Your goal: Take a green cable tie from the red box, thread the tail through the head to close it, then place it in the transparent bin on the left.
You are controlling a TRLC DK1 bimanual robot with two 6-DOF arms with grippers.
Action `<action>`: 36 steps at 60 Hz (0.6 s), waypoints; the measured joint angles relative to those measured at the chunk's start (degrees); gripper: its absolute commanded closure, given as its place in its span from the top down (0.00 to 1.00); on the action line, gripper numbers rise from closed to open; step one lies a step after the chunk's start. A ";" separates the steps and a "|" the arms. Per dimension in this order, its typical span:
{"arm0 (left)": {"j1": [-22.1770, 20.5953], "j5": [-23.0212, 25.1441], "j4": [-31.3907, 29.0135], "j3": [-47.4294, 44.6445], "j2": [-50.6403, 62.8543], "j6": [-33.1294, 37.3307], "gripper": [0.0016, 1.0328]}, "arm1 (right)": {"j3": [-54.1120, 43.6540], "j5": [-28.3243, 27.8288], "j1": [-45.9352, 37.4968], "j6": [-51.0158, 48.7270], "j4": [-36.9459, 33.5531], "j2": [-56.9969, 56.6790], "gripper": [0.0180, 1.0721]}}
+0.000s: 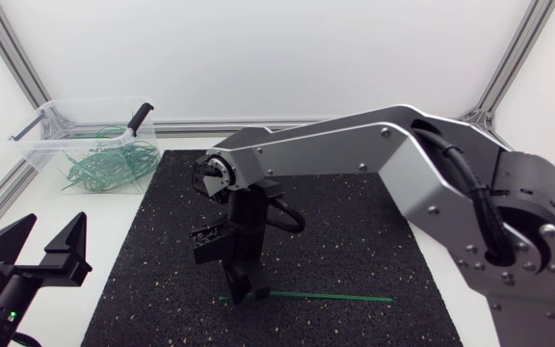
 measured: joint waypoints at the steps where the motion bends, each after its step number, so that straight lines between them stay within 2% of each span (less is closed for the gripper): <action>1: 0.00 0.00 0.00 0.00 0.00 0.00 0.96 | 0.17 0.02 0.00 0.00 0.02 0.20 0.15; 3: 0.00 0.00 0.00 0.00 0.00 0.00 0.96 | 0.55 0.13 0.02 0.00 0.22 0.46 0.19; 5: 0.00 0.00 0.00 0.00 0.02 0.00 0.96 | 0.70 0.31 0.07 0.02 0.68 0.46 0.28; 10: 0.00 0.00 0.00 0.00 0.02 0.00 0.96 | 1.14 1.73 0.07 0.04 2.27 0.46 0.64; 12: 0.00 0.00 0.00 0.00 0.00 0.00 0.96 | 1.16 2.56 0.07 0.09 2.91 0.46 0.70; 18: 0.00 0.00 0.00 0.00 0.00 0.00 0.96 | 0.83 3.96 0.04 0.46 5.25 -0.02 0.76; 36: 0.02 0.00 0.00 0.00 0.02 0.00 0.96 | -6.73 8.74 -0.02 4.55 13.31 -10.25 0.76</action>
